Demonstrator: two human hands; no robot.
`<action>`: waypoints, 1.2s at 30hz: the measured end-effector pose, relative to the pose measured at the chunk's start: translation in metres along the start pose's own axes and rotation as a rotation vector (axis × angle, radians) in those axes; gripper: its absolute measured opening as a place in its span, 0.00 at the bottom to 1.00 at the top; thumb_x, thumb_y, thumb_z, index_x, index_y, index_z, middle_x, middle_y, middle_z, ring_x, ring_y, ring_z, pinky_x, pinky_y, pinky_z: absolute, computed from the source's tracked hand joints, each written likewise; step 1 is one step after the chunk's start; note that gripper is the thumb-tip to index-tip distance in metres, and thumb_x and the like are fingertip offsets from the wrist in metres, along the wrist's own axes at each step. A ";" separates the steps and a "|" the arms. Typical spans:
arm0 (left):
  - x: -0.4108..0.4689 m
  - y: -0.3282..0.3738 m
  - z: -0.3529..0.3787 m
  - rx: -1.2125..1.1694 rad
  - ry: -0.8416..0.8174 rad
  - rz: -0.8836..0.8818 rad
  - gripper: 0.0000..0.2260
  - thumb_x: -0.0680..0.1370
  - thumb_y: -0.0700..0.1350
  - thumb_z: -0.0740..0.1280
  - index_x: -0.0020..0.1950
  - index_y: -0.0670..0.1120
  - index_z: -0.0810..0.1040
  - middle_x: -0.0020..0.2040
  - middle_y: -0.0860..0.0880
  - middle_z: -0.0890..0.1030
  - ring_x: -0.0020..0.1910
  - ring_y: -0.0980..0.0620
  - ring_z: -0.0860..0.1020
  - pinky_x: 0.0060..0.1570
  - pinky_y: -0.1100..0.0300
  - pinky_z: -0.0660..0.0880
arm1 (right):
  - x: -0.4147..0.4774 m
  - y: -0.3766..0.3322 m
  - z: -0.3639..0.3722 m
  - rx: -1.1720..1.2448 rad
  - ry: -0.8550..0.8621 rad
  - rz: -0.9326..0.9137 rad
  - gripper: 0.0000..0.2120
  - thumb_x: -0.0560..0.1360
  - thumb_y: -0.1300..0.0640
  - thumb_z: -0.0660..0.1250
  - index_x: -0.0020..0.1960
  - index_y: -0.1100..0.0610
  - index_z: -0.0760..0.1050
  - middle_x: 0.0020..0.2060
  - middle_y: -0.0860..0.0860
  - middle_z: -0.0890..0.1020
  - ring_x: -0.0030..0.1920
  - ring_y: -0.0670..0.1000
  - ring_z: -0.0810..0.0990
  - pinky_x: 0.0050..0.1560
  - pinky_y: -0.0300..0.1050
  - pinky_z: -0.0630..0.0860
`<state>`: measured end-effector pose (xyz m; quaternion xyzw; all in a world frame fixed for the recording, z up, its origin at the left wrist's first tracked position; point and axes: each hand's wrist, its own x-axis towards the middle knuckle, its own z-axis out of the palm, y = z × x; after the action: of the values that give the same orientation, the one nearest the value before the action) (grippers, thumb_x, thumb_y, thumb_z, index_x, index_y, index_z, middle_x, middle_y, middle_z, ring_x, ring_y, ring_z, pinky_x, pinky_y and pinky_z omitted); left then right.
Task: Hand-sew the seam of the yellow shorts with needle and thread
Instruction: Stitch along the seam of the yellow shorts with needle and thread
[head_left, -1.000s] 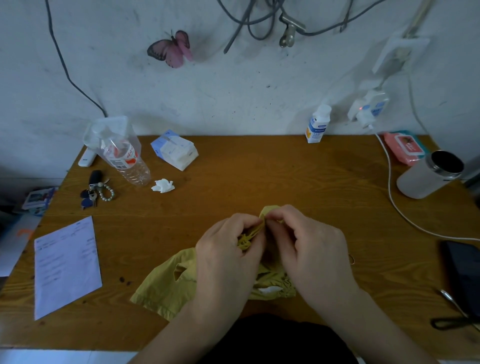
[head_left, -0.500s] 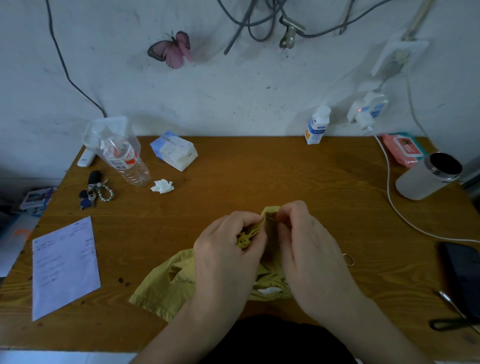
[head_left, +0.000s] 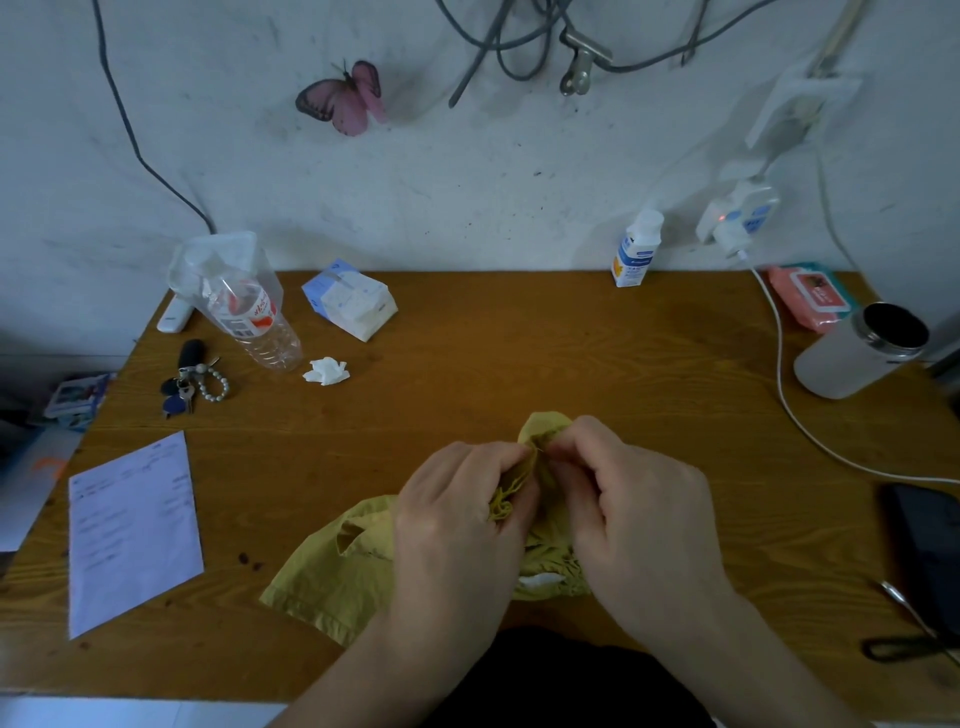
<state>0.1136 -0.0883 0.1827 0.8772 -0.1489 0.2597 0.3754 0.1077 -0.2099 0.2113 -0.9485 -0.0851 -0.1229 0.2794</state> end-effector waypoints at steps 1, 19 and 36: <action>-0.002 0.001 0.001 0.001 -0.008 0.008 0.09 0.71 0.42 0.66 0.41 0.38 0.82 0.36 0.47 0.83 0.40 0.56 0.75 0.40 0.66 0.74 | 0.000 0.000 0.000 -0.001 0.006 -0.007 0.03 0.69 0.62 0.65 0.38 0.56 0.76 0.24 0.43 0.72 0.24 0.38 0.61 0.28 0.23 0.51; 0.017 0.011 -0.017 -0.396 -0.094 -0.468 0.06 0.71 0.43 0.71 0.39 0.55 0.80 0.40 0.61 0.82 0.39 0.64 0.79 0.35 0.75 0.72 | 0.001 0.010 -0.008 0.361 -0.013 0.031 0.06 0.75 0.54 0.63 0.45 0.52 0.79 0.31 0.42 0.79 0.32 0.42 0.78 0.30 0.34 0.74; 0.027 0.006 -0.026 -0.591 -0.274 -0.708 0.07 0.71 0.43 0.71 0.40 0.56 0.84 0.36 0.56 0.84 0.39 0.60 0.81 0.35 0.72 0.74 | 0.004 0.022 -0.015 0.553 -0.185 0.076 0.09 0.75 0.61 0.66 0.47 0.48 0.81 0.30 0.43 0.80 0.32 0.44 0.79 0.32 0.30 0.72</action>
<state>0.1242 -0.0747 0.2164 0.7559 0.0436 -0.0553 0.6509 0.1144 -0.2358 0.2132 -0.8459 -0.1049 0.0027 0.5229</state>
